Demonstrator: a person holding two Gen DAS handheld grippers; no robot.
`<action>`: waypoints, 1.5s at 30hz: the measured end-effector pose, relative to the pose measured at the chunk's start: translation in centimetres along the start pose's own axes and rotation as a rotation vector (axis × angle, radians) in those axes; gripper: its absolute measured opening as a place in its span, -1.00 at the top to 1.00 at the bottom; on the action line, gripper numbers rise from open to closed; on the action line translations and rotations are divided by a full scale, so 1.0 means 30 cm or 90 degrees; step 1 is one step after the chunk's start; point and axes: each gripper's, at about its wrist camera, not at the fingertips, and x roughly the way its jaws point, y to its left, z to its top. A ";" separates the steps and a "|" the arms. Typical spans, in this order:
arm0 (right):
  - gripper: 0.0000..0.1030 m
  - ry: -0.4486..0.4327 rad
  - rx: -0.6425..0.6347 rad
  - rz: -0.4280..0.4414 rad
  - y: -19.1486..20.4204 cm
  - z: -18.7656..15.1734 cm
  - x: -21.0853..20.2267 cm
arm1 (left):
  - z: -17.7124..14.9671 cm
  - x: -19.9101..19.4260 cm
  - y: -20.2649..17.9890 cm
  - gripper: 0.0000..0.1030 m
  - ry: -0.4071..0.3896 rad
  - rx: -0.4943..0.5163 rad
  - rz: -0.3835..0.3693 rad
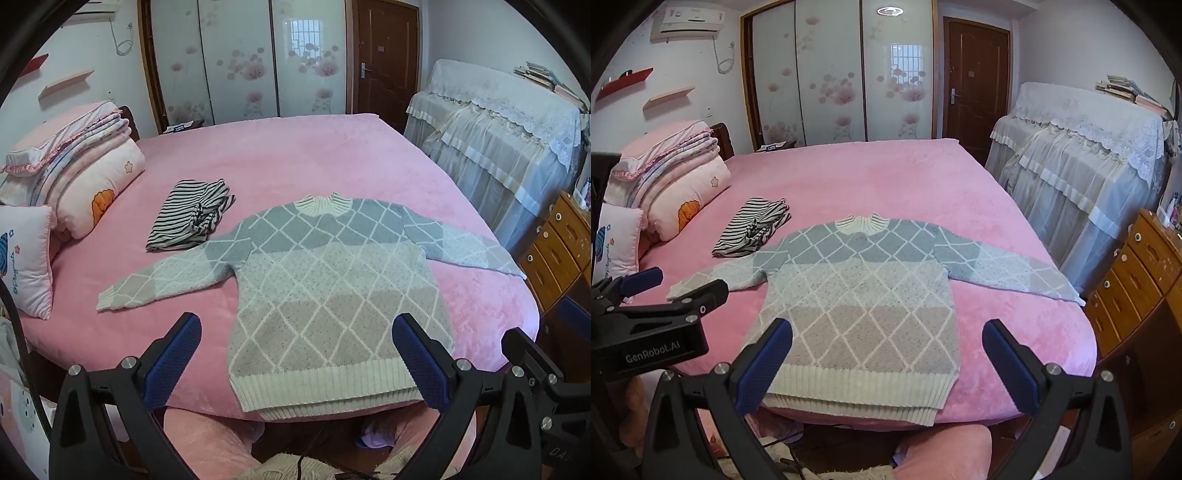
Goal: Fold small clothes
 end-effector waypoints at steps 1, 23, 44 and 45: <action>-1.00 0.001 0.001 0.003 0.001 0.001 0.002 | 0.001 0.000 0.001 -0.99 -0.001 -0.001 0.000; -1.00 0.004 0.003 0.031 -0.013 -0.002 0.021 | -0.014 0.000 0.004 -0.99 0.006 -0.005 -0.002; -1.00 0.004 0.002 0.034 -0.037 -0.003 0.034 | -0.027 0.005 -0.024 -0.99 0.012 -0.004 -0.004; -1.00 0.004 0.002 0.033 -0.037 -0.003 0.035 | -0.026 0.005 -0.026 -0.99 0.013 -0.004 -0.004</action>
